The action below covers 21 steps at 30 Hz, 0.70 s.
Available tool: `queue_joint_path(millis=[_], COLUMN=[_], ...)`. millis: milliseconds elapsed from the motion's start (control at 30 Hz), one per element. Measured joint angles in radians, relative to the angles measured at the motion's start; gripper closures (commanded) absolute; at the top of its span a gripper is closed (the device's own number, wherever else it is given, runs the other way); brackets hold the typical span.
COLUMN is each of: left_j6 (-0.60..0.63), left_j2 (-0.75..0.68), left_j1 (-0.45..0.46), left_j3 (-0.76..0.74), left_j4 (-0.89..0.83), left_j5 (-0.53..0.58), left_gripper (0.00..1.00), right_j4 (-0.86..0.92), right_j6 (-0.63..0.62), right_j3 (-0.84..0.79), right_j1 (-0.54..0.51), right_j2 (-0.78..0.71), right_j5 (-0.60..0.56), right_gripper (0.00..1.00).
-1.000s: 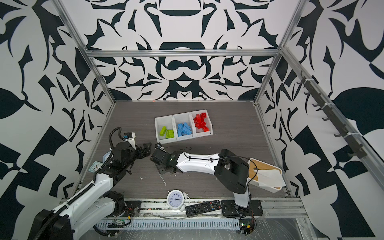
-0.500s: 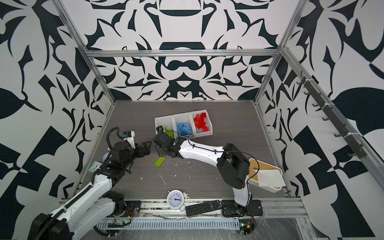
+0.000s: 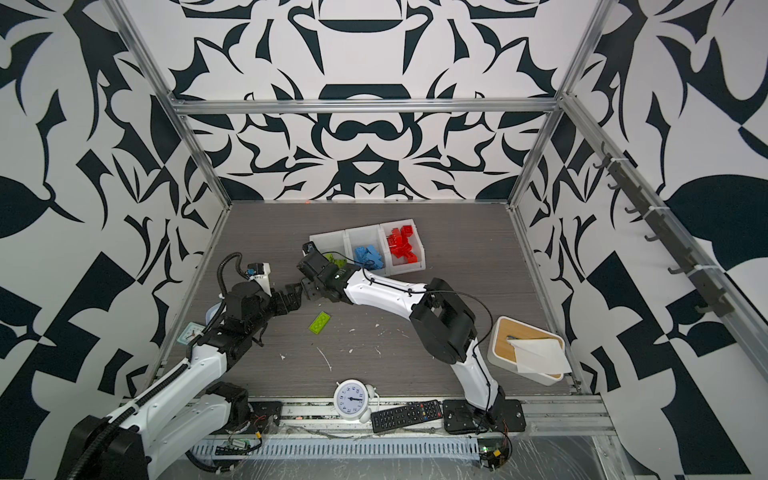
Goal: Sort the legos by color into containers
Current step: 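Carry the green brick into the green compartment and open the right gripper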
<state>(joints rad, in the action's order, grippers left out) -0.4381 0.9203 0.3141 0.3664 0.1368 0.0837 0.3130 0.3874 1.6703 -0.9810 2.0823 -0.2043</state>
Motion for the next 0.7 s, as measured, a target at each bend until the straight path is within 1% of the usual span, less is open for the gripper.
queue_joint_path(millis=[400,533,600,667,700], left_j6=[-0.001,-0.004,-0.004,-0.005,-0.005], left_j2=[-0.048,-0.048,-0.046,-0.043,-0.042], left_j1=[0.000,0.000,0.000,0.000,0.000], left_j3=[0.000,0.000,0.000,0.000,0.000], left_j4=[-0.002,-0.002,-0.002,-0.002,-0.003], left_j5=[0.017,0.012,0.008,0.006,0.006], left_gripper=[0.00,0.00,0.00,0.00,0.00], right_j4=[-0.052,-0.051,-0.049,-0.050,-0.050], right_j6=[-0.023,-0.031,-0.032,-0.032,-0.032], right_j3=[0.138,0.191,0.219,0.231,0.231], right_j1=[0.091,0.111,0.119,0.127,0.131], right_j2=[0.128,0.163,0.180,0.191,0.194], right_j5=[0.003,0.006,0.002,-0.002,-0.003], right_gripper=[0.51,0.49,0.46,0.45,0.43])
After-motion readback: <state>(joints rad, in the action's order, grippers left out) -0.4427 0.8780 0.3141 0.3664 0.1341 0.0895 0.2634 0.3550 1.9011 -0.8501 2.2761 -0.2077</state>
